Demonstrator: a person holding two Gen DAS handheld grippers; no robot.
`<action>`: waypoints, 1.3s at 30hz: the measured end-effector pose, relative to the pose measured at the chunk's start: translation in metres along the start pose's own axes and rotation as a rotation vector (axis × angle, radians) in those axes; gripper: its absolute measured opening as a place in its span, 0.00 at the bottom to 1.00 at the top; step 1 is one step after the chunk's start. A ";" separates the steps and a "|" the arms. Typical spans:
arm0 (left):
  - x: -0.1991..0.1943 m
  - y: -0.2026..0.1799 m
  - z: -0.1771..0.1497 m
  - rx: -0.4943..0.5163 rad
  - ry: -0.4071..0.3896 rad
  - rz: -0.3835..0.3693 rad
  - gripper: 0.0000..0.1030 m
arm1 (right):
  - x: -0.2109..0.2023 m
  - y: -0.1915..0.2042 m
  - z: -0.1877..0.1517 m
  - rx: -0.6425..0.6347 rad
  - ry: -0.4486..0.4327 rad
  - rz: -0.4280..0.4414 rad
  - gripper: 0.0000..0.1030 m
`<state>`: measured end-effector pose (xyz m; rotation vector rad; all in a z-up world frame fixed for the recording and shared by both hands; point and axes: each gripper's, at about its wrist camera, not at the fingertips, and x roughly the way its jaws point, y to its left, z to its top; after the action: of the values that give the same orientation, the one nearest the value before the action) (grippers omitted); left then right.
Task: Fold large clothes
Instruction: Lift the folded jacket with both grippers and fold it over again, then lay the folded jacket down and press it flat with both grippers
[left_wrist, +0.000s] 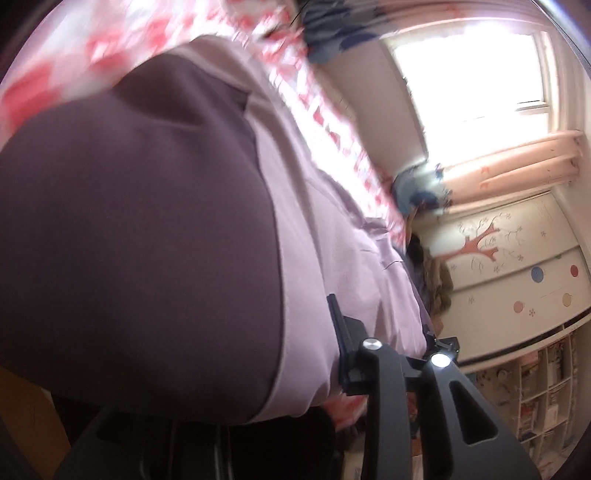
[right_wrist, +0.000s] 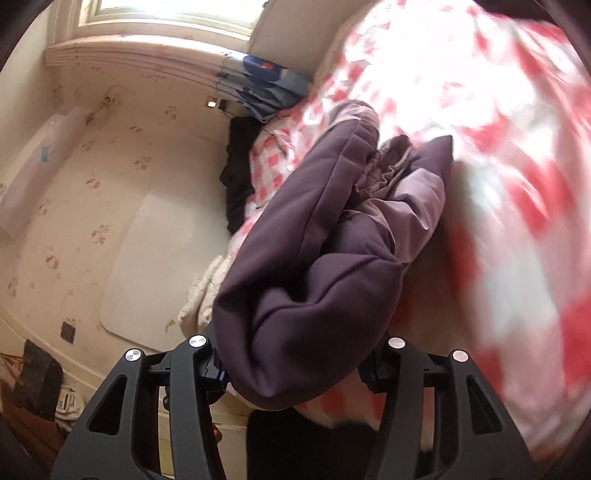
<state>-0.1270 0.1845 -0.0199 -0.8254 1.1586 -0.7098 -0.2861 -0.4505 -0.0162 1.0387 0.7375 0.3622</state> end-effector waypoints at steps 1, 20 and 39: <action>0.004 0.011 -0.006 -0.035 0.035 0.011 0.42 | -0.006 -0.013 -0.012 0.024 0.021 -0.036 0.52; -0.084 0.108 -0.054 -0.229 -0.137 0.039 0.67 | 0.054 0.093 0.005 -0.418 -0.105 -0.422 0.91; -0.061 0.094 -0.029 -0.117 -0.217 0.101 0.59 | 0.301 0.102 0.049 -0.750 0.069 -0.784 0.93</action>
<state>-0.1649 0.2789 -0.0750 -0.9117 1.0444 -0.4605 -0.0316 -0.2545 -0.0256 -0.0037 0.9081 -0.0253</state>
